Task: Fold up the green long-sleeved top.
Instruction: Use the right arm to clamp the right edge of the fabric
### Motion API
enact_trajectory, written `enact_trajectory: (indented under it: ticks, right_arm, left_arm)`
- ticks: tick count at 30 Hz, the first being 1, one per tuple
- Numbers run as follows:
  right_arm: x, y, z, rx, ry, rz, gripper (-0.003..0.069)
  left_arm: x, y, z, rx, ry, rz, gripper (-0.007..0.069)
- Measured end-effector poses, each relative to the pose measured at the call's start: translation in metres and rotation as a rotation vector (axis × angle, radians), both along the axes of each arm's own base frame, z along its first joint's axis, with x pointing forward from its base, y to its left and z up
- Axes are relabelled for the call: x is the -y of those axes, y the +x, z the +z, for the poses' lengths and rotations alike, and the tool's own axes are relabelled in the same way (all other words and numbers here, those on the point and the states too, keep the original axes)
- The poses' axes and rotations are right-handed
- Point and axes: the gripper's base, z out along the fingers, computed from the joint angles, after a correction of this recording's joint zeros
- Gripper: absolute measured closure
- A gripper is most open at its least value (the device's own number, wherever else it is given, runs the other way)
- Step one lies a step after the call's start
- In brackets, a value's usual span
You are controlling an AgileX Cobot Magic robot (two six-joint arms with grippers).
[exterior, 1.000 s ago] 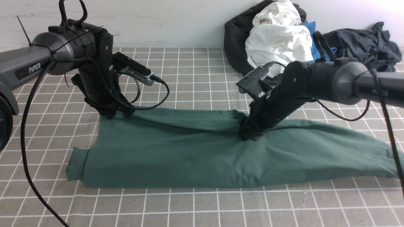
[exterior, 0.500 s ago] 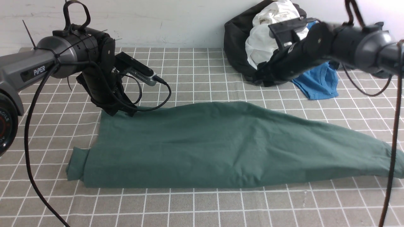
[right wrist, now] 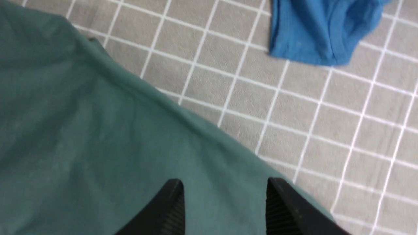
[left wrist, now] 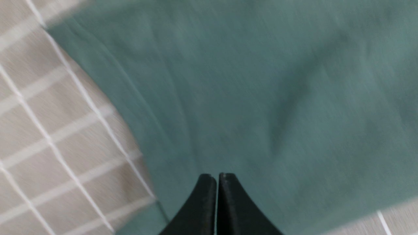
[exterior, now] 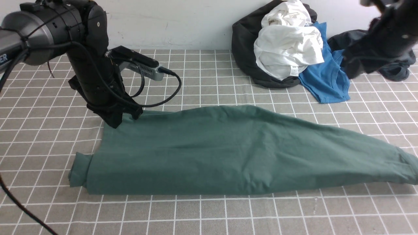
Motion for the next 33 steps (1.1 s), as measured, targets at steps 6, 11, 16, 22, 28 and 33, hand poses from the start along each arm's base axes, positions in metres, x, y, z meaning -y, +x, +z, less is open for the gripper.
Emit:
enact_trajectory:
  ticks: [6, 11, 16, 22, 28, 33]
  right_arm:
    - [0.044, -0.060, -0.039, -0.137, 0.003, -0.137, 0.0362]
    - [0.081, -0.072, -0.097, -0.147, 0.019, -0.309, 0.0346]
    - [0.103, -0.065, -0.135, -0.170, 0.027, -0.403, 0.0244]
    - [0.113, -0.051, -0.186, -0.247, 0.044, -0.463, 0.0090]
    - [0.115, -0.037, -0.190, -0.308, 0.086, -0.478, 0.0097]
    - [0.107, -0.032, -0.188, -0.306, 0.100, -0.457, 0.0195]
  left_arm:
    - [0.000, -0.027, -0.042, -0.069, -0.009, -0.002, 0.0632]
    - [-0.002, -0.035, -0.062, -0.069, -0.004, -0.001, 0.0631]
    - [-0.002, -0.034, -0.062, -0.056, -0.007, -0.001, 0.0631]
    - [-0.001, -0.032, -0.061, -0.034, -0.012, 0.000, 0.0631]
    - [-0.001, -0.031, -0.061, -0.027, -0.013, 0.000, 0.0631]
    - [-0.001, -0.031, -0.061, -0.026, -0.013, 0.000, 0.0631]
